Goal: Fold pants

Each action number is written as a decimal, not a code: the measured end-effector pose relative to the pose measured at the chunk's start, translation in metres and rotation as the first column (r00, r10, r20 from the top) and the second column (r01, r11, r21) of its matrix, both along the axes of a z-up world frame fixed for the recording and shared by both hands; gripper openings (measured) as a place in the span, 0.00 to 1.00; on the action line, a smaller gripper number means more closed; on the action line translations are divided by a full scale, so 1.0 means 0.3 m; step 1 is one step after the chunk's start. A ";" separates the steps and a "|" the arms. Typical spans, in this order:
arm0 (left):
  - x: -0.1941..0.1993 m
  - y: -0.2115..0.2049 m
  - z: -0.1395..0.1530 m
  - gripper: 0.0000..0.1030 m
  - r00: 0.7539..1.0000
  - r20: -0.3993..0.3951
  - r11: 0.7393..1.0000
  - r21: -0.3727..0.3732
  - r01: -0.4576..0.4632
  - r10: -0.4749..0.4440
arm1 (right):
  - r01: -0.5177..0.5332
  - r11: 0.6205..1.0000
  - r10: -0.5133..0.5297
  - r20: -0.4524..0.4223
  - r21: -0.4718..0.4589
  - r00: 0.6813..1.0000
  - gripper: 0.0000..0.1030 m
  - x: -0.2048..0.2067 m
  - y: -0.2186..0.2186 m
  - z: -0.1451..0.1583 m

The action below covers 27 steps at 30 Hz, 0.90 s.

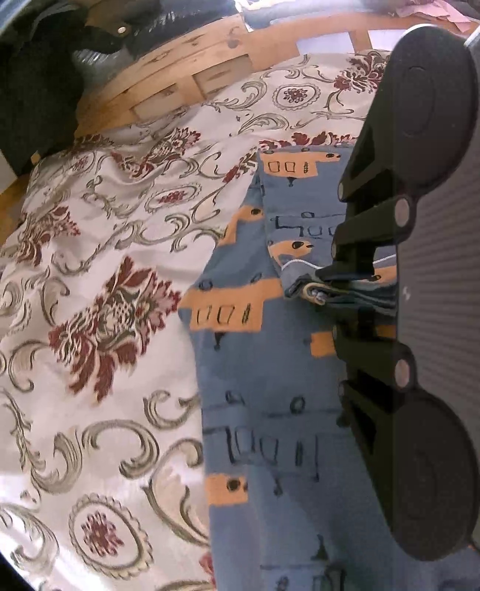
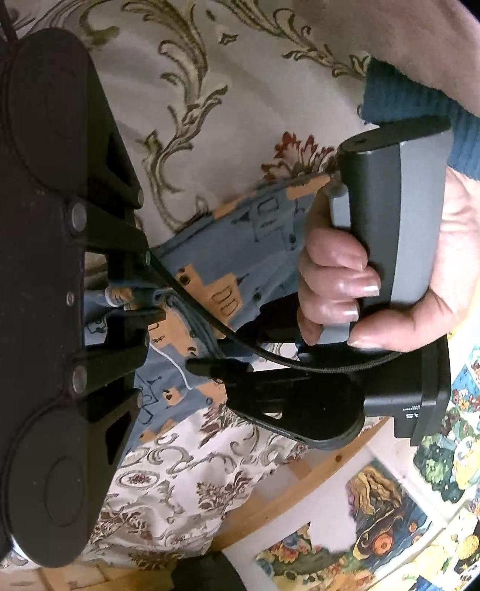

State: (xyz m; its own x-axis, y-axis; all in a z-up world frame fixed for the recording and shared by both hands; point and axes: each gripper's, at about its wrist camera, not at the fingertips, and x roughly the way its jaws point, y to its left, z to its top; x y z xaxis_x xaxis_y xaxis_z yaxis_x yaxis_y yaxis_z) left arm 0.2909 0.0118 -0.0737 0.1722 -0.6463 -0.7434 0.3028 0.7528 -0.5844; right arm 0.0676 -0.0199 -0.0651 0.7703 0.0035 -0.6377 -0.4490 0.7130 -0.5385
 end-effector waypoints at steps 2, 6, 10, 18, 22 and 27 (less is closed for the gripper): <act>-0.001 0.012 -0.001 0.12 1.000 0.004 1.000 0.010 0.001 -0.001 | -0.007 1.000 0.007 -0.005 0.002 1.000 0.11 -0.001 0.014 -0.001; 0.002 0.019 -0.004 0.13 1.000 0.010 1.000 0.019 0.001 -0.001 | -0.011 1.000 0.011 -0.014 0.005 1.000 0.11 0.007 0.031 -0.017; -0.003 0.014 -0.006 0.14 1.000 0.021 0.999 0.039 0.005 -0.006 | -0.021 1.000 0.020 -0.023 -0.006 1.000 0.11 0.013 0.038 -0.038; -0.092 0.008 0.092 0.35 0.986 0.164 0.983 0.180 -0.021 -0.009 | -0.038 0.999 0.038 0.019 0.000 0.999 0.58 -0.016 -0.034 0.009; -0.170 0.024 0.170 0.50 0.964 0.261 0.972 0.211 -0.100 0.043 | -0.001 0.999 0.000 0.029 0.035 1.000 0.80 -0.058 -0.203 0.094; -0.275 -0.001 0.207 0.57 0.938 0.328 0.988 0.066 -0.136 0.108 | 0.140 0.988 -0.145 0.076 0.059 0.987 0.81 0.005 -0.468 0.104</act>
State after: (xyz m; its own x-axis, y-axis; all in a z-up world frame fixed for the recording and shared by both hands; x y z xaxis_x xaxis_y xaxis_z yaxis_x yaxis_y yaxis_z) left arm 0.2084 0.0116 -0.0115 0.4858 -0.5412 -0.6864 0.3671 0.8390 -0.4017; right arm 0.0691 -0.1603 -0.0340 0.8140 -0.0776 -0.5757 -0.2978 0.7952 -0.5282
